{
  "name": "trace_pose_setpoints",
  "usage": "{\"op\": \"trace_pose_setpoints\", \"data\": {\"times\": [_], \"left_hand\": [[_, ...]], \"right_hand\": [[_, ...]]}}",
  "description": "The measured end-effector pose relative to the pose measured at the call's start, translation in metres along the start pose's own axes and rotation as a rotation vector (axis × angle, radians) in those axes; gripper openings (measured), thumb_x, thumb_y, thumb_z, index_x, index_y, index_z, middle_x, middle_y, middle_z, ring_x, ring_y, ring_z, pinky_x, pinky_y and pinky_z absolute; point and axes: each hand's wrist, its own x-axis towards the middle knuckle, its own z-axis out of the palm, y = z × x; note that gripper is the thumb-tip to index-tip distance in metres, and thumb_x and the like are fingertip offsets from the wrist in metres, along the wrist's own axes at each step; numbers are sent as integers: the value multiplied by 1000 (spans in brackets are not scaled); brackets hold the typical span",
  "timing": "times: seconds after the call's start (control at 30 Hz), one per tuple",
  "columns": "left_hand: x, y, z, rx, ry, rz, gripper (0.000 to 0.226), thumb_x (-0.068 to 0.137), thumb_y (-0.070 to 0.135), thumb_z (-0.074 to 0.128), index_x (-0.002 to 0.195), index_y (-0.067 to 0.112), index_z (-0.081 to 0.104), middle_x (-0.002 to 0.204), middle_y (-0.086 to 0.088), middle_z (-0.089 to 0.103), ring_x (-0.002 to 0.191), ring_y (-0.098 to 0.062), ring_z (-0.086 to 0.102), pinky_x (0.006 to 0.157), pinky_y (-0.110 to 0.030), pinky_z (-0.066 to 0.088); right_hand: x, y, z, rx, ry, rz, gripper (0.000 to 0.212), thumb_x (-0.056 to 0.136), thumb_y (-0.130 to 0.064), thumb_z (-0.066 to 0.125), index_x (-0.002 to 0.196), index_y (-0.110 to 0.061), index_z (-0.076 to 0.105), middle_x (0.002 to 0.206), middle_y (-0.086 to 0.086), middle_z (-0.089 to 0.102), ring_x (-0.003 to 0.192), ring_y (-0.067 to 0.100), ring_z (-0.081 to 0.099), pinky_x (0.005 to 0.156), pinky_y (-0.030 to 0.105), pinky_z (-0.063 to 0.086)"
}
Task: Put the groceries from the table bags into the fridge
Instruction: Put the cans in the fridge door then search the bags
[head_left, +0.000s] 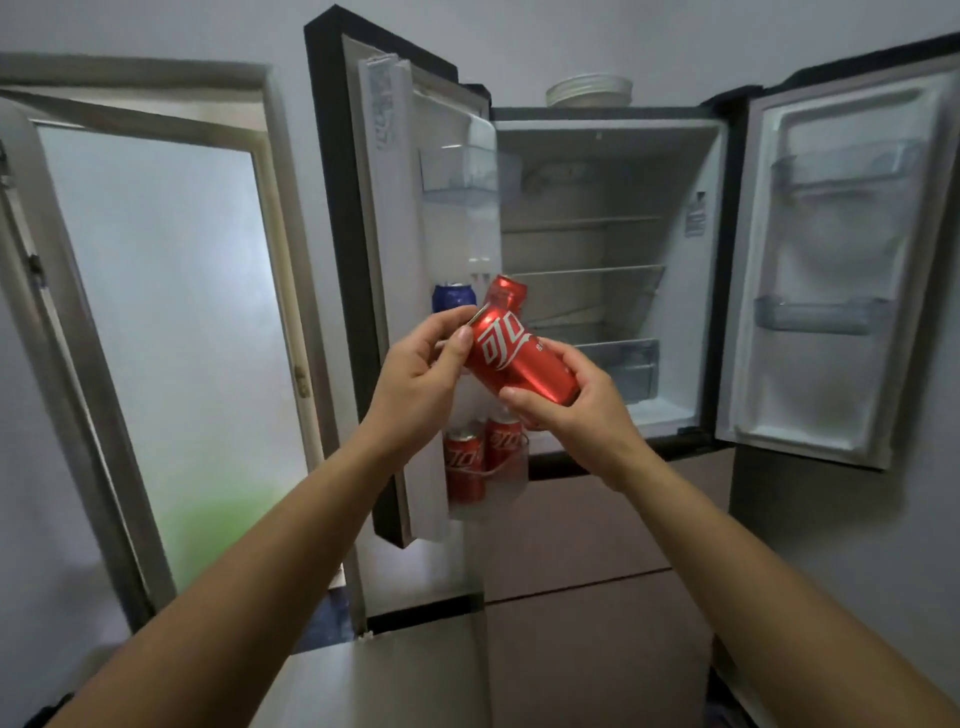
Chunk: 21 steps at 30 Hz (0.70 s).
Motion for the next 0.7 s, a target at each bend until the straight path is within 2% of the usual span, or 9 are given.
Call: {"op": "trace_pose_setpoints", "data": {"times": [0.1, 0.17, 0.23, 0.3, 0.37, 0.47, 0.57, 0.63, 0.7], "left_hand": [[67, -10, -7, 35, -75, 129, 34, 105, 20, 45, 137, 15, 53, 117, 12, 59, 107, 9, 60, 80, -15, 55], [112, -7, -14, 141, -66, 269, 33, 105, 21, 45, 136, 16, 54, 120, 8, 61, 112, -1, 61, 87, -25, 56], [154, -5, -18, 392, 71, 451, 34, 104, 27, 46, 135, 18, 57, 128, 3, 61, 123, -13, 55, 102, -44, 49], [191, -7, -20, 664, 299, 534, 42, 101, 36, 46, 138, 19, 55, 144, -4, 52, 138, -22, 42, 115, -51, 29], [220, -12, -20, 872, 459, 487, 56, 98, 45, 44, 150, 22, 40, 160, -10, 30, 150, -27, 21, 119, -49, 10], [251, -32, -22, 1028, 502, 310, 79, 97, 55, 37, 159, 17, 9, 167, -15, -1, 154, -31, -4, 121, -56, -1], [261, -52, -25, 1038, 554, 307, 77, 101, 52, 33, 159, 12, 3, 167, -15, -4, 154, -32, -5, 122, -56, 3], [264, -60, -27, 999, 605, 372, 67, 104, 37, 35, 159, 11, 7, 167, -15, 1, 154, -31, -1, 124, -51, 5], [267, -65, -34, 980, 629, 416, 62, 104, 24, 36, 159, 9, 9, 167, -15, 3, 154, -30, 0, 125, -46, 5]], "right_hand": [[66, 1, -3, -10, 113, -104, 72, 67, -43, 90, 128, -31, 53, 116, -10, 62, 103, 13, 67, 86, 41, 61], [107, -8, -8, -56, 176, -214, 71, 69, -41, 89, 129, -31, 52, 118, -9, 61, 104, 11, 66, 87, 37, 60], [145, -21, -16, -90, 210, -318, 70, 75, -39, 86, 133, -31, 47, 123, -5, 58, 107, 11, 63, 88, 35, 60], [182, -34, -24, -78, 227, -387, 68, 79, -41, 83, 134, -29, 45, 121, -5, 58, 104, 11, 64, 87, 34, 60], [218, -49, -30, -50, 244, -423, 66, 83, -41, 79, 137, -22, 44, 120, -5, 59, 102, 7, 63, 84, 25, 59], [271, -68, -41, -5, 238, -424, 70, 84, -38, 79, 138, -12, 42, 123, 2, 60, 101, 4, 63, 76, 16, 56], [323, -78, -53, -41, 170, -388, 73, 77, -39, 85, 129, -14, 41, 121, 2, 59, 102, 8, 64, 79, 24, 60], [352, -80, -59, -121, 105, -387, 75, 69, -38, 89, 125, -18, 43, 115, -2, 60, 102, 10, 64, 81, 29, 60], [372, -82, -61, -200, -1, -409, 73, 69, -27, 89, 128, -18, 46, 109, -6, 62, 100, 9, 65, 79, 28, 60]]}}
